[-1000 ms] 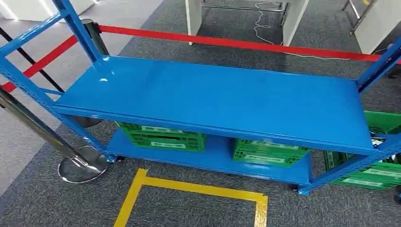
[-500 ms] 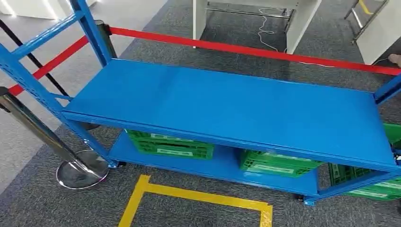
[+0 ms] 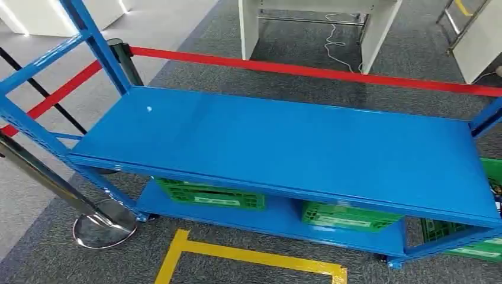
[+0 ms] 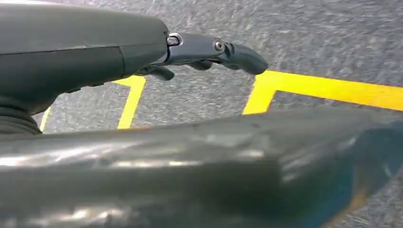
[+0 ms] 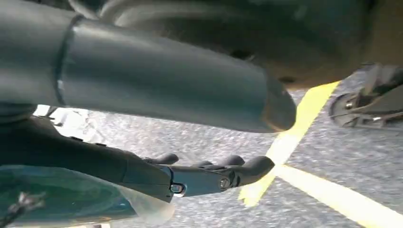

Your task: Take the parts from the cabinet and place them on the table.

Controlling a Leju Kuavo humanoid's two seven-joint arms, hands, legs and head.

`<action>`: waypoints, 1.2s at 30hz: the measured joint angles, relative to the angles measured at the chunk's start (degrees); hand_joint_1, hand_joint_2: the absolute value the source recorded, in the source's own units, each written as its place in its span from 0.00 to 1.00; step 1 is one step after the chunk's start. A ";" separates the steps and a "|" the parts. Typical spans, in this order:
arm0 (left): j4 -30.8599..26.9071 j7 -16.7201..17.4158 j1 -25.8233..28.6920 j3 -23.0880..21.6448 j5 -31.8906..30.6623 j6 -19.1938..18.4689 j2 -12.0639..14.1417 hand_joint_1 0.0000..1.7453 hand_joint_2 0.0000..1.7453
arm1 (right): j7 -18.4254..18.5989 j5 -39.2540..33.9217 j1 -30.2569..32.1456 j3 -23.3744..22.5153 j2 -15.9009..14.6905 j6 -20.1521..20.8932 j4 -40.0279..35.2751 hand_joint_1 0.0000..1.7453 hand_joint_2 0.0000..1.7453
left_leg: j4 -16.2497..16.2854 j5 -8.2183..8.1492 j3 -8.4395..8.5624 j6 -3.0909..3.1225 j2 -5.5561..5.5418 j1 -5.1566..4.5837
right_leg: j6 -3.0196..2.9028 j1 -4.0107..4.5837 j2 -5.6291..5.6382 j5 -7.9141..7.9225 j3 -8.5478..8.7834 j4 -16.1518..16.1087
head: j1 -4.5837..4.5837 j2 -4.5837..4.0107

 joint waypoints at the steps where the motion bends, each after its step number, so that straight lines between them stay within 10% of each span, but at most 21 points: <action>1: 0.00 0.00 0.00 0.02 0.00 0.00 0.04 0.00 0.00 | 0.00 0.00 0.01 0.00 0.00 0.02 0.00 0.00 0.00 | 2.84 -0.87 -1.77 -0.14 0.00 0.00 | 0.04 0.00 0.08 -0.23 0.25 0.02 | -0.02 0.00; 3: 0.00 0.02 0.23 0.04 0.02 0.00 0.07 0.00 0.00 | 0.00 0.07 0.04 0.00 0.00 0.02 0.00 0.00 0.00 | 1.72 1.96 -2.51 0.05 0.00 0.00 | 0.13 0.00 0.24 -0.97 1.13 0.02 | -0.06 0.00; 6: 0.00 0.13 0.29 0.11 -0.13 0.09 0.13 0.00 0.00 | 0.04 0.24 0.20 0.00 0.00 -0.24 0.00 0.00 0.00 | -10.00 10.53 0.89 0.91 0.05 -0.16 | 0.69 -0.02 0.17 -2.41 2.55 -0.03 | -0.04 0.00; 8: 0.02 0.22 0.28 0.24 -0.18 0.39 0.15 0.00 0.00 | 0.04 0.33 0.07 0.00 -0.02 -0.35 0.04 0.00 0.00 | -11.03 6.32 0.65 1.60 0.21 -0.81 | 1.37 0.07 0.15 -2.82 2.51 -0.10 | -0.27 0.00; 9: 0.02 0.22 0.41 0.24 -0.17 0.37 0.15 0.00 0.00 | 0.07 0.39 -0.08 0.00 -0.02 -0.35 0.04 0.00 0.00 | -11.10 8.96 0.96 2.14 0.23 -0.83 | 1.75 0.17 0.15 -3.18 2.67 -0.33 | 0.09 0.00; 12: 0.02 0.24 0.53 0.39 -0.17 0.50 0.26 0.00 0.00 | 0.11 0.55 -0.13 0.00 -0.07 -0.53 0.02 0.00 0.00 | -12.15 8.87 2.41 3.05 0.27 -0.34 | 2.46 0.19 0.23 -3.35 3.08 1.68 | 0.02 0.00; 16: 0.02 0.17 0.25 0.39 -0.31 0.57 0.26 0.00 0.00 | -0.09 0.59 -0.32 -0.02 -0.07 -0.92 0.02 0.00 0.00 | -12.51 8.01 3.04 3.74 0.22 -0.23 | 3.19 0.10 0.23 -8.67 -7.02 16.30 | 0.68 0.00; 18: 0.02 0.18 0.31 0.42 -0.33 0.55 0.28 0.00 0.00 | -0.09 0.66 -0.18 -0.02 -0.07 -0.94 0.02 0.00 0.00 | -12.51 7.37 3.81 3.72 0.13 -0.24 | 3.29 0.10 0.22 -7.04 -8.96 16.34 | 0.66 0.00; 21: 0.02 0.17 0.37 0.44 -0.37 0.50 0.22 0.00 0.00 | -0.07 0.68 0.16 -0.02 -0.07 -1.03 0.02 0.00 0.00 | -12.54 6.08 5.63 3.31 -0.07 -0.23 | 2.66 0.11 0.20 2.97 -5.19 3.68 | 0.70 0.00; 23: 0.02 0.17 0.22 0.44 -0.37 0.50 0.26 0.00 0.00 | -0.09 0.68 0.07 -0.04 -0.07 -1.05 0.04 0.00 0.00 | -12.38 5.36 6.02 2.54 -0.08 -0.47 | 1.88 0.43 -0.01 -1.50 -4.72 1.82 | 0.81 0.00; 27: 0.02 0.24 0.26 0.44 -0.72 0.37 0.31 0.00 0.00 | -0.09 0.66 0.37 -0.07 -0.07 -1.49 -0.09 0.00 0.00 | -11.61 4.66 7.41 1.22 0.00 -0.40 | 0.51 -0.02 -0.12 1.94 -2.14 0.49 | 0.66 0.02; 32: 0.02 0.87 0.21 0.44 -1.31 -0.13 0.31 0.00 0.00 | -0.15 -0.48 0.14 -0.90 -0.09 -2.03 -0.09 0.00 0.00 | 3.79 -2.44 -1.52 -0.17 0.09 -0.05 | -0.08 -0.02 0.53 1.49 -1.68 0.35 | 0.24 0.00; 34: 0.02 1.03 0.48 0.44 -1.33 -0.13 0.31 0.00 0.00 | -0.15 -0.61 0.19 -1.14 -0.09 -2.14 -0.09 0.00 0.00 | 1.20 1.03 -1.70 0.00 0.06 -0.01 | -0.03 -0.02 1.57 1.13 -1.16 0.35 | 0.26 0.00; 36: 0.02 1.03 0.43 0.44 -1.40 -0.13 0.31 0.00 0.00 | -0.15 -0.63 0.13 -1.27 -0.09 -2.19 -0.09 0.00 0.00 | -8.25 8.19 1.25 0.51 -0.62 -0.04 | 0.13 -0.01 2.70 0.76 -0.45 0.34 | 0.28 0.00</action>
